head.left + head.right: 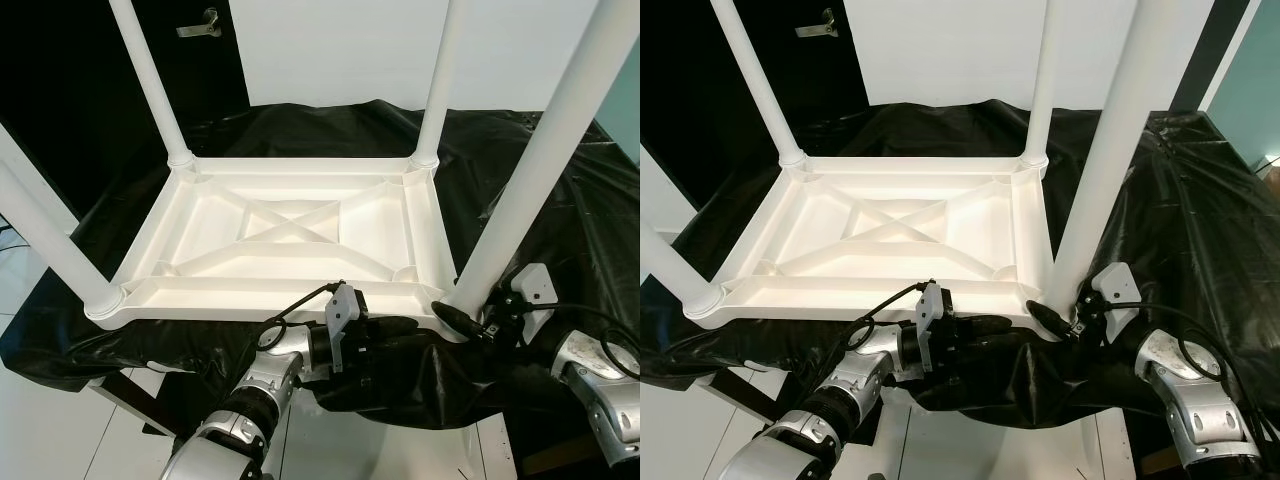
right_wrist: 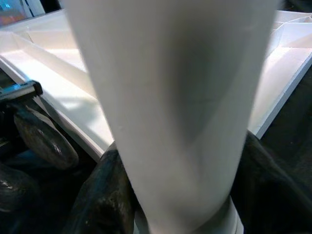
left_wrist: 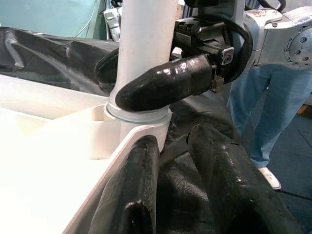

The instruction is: Building children table

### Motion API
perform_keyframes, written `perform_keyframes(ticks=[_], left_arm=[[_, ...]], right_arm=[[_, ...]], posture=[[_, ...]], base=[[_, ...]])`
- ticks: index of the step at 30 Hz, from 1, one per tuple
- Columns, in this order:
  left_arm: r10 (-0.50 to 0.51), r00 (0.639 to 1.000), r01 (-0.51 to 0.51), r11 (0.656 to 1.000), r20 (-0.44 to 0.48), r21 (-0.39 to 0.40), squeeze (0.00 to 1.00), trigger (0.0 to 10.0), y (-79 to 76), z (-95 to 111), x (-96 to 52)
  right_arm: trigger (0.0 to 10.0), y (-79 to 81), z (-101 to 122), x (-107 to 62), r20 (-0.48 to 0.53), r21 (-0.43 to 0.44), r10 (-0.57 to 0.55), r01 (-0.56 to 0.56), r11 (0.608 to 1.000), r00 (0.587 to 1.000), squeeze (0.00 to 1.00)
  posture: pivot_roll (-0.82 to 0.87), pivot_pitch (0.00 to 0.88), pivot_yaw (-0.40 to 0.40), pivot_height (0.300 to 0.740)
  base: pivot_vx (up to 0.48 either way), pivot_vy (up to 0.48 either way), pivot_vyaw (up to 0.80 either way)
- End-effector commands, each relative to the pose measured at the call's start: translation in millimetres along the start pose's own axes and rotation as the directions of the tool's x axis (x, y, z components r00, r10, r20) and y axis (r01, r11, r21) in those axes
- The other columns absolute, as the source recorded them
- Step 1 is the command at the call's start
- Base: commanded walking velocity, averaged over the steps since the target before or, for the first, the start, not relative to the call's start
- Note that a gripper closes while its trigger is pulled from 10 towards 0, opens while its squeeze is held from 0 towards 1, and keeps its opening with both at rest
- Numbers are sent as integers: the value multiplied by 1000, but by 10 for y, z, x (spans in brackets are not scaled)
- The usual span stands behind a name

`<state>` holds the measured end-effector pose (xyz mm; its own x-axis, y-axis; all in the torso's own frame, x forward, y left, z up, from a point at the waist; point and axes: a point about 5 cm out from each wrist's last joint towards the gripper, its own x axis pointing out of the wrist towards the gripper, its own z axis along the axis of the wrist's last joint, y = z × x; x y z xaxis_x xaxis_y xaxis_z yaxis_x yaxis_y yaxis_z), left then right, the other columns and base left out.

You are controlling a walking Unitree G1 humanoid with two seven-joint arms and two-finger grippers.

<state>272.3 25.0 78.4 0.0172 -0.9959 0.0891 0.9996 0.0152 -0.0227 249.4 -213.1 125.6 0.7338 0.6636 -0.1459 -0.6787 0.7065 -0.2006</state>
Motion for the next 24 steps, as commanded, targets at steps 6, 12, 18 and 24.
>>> perform_keyframes(ticks=[6, 12, 18, 24], left_arm=[[-30, 999, 31, 999, -12, 8, 0, 10000, -20, -7, -17], [-29, 1000, 29, 1000, -8, 5, 0, 10000, -28, -13, -2], [-30, 1000, 30, 1000, -5, 3, 0, 10000, -32, -14, 4], [-33, 999, 33, 999, -8, 1, 0, 10000, -33, -18, -2]], right_arm=[[0, 25, -124, -24, -54, 15, -28, 29, 999, 998, 0], [0, 110, -191, 130, 31, 133, -490, 482, 866, 871, 0], [0, 483, -288, 203, -3, 223, -648, 633, 742, 761, 0], [0, 552, -278, 242, -8, 233, -697, 680, 696, 717, 0]], posture=[[-125, 0, 39, 740], [-129, 0, 35, 740], [-128, 0, 39, 740], [-130, 0, 42, 740]], base=[[0, 0, 0], [0, 0, 0], [0, 0, 0], [0, 0, 0]])
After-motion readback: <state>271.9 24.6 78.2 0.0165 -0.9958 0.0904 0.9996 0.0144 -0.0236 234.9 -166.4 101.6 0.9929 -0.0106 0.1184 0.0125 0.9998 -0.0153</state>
